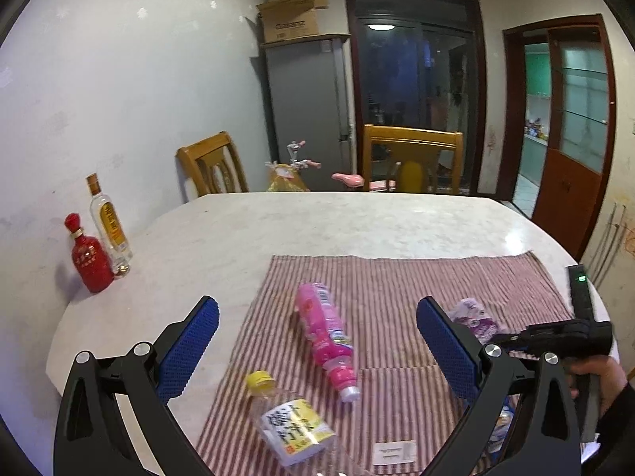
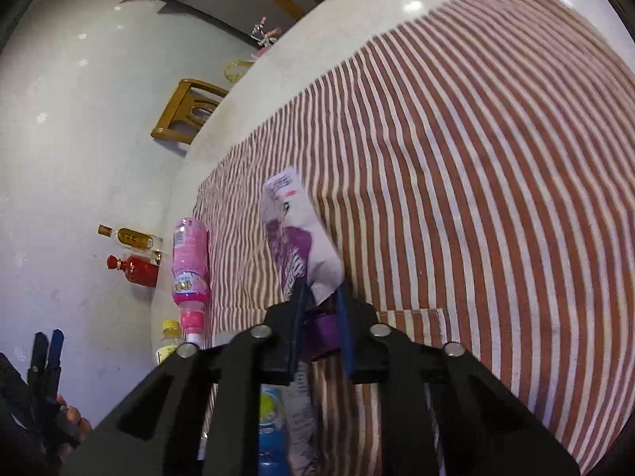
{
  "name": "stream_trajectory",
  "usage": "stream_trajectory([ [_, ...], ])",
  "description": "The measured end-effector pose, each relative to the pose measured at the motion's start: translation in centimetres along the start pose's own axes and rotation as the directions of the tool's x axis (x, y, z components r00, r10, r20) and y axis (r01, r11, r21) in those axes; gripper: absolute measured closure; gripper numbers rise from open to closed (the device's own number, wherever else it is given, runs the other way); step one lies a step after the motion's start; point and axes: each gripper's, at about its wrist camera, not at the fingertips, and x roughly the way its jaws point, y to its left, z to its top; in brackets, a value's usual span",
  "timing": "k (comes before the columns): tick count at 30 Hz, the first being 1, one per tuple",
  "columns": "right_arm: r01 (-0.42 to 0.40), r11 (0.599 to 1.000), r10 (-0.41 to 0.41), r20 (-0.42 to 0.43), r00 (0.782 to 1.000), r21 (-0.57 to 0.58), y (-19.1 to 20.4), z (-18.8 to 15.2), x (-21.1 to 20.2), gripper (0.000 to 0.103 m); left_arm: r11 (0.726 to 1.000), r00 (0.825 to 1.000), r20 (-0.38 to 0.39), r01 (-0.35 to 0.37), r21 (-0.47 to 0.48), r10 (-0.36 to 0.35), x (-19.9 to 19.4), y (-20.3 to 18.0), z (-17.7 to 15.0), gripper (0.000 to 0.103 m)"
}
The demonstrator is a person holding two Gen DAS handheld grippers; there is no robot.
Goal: Collect trash
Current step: 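Grasp the purple drink pouch by its spout with the right tool and lift it, then grasp the pink bottle with the left tool while the right tool holds the purple pouch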
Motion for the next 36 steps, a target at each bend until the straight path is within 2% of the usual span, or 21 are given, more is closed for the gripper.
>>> stream_trajectory([
  [3, 0.017, 0.999, -0.015, 0.033, 0.999, -0.039, 1.0, 0.2, -1.4, 0.097, 0.999, 0.999, -0.017, -0.031, -0.028, 0.031, 0.9, 1.4, -0.2, 0.006],
  [9, 0.076, 0.990, -0.068, 0.064, 0.996, -0.121, 2.8, -0.3, -2.9, 0.098, 0.997, 0.995, -0.081, -0.065, -0.049, 0.061, 3.3, 2.7, -0.5, 0.006],
  [11, 0.108, 0.983, -0.098, 0.073, 0.993, -0.148, 3.2, -0.4, -3.0, 0.098, 0.996, 0.993, -0.100, -0.062, -0.059, 0.056, 4.3, 2.8, -0.5, 0.006],
  [14, 0.132, 0.978, -0.120, 0.080, 0.990, -0.163, 3.5, -0.4, -2.9, 0.098, 0.995, 0.989, -0.150, -0.023, -0.095, 0.008, 6.8, 2.8, -0.3, 0.006],
  [17, 0.166, 0.968, -0.152, 0.089, 0.984, -0.187, 3.8, -0.4, -2.7, 0.098, 0.995, 0.978, -0.206, -0.014, -0.096, -0.006, 9.8, 1.6, -0.1, 0.006],
  [20, 0.213, 0.950, -0.196, 0.097, 0.976, -0.227, 4.4, -0.5, -2.1, 0.098, 0.996, 0.964, -0.263, -0.051, -0.079, 0.028, 13.2, 0.4, -0.4, 0.006],
  [23, 0.232, 0.939, -0.214, 0.100, 0.972, -0.252, 4.9, -0.5, -1.6, 0.098, 0.992, 0.950, -0.310, -0.072, -0.100, 0.037, 15.3, 0.2, -1.0, 0.006],
  [27, 0.276, 0.921, -0.255, 0.110, 0.961, -0.275, 5.1, -0.2, -1.0, 0.095, 0.992, 0.937, -0.341, -0.105, -0.074, 0.074, 17.4, -0.3, -1.4, 0.006],
  [30, 0.279, 0.920, -0.257, 0.114, 0.960, -0.275, 5.1, 0.2, -0.7, 0.091, 0.993, 0.928, -0.366, -0.102, -0.067, 0.071, 18.5, -0.4, -1.6, 0.006],
  [36, 0.330, 0.898, -0.310, 0.115, 0.944, -0.290, 5.0, 1.0, 0.6, 0.071, 0.994, 0.920, -0.386, -0.088, -0.058, 0.059, 19.5, -0.6, -2.0, 0.006],
])
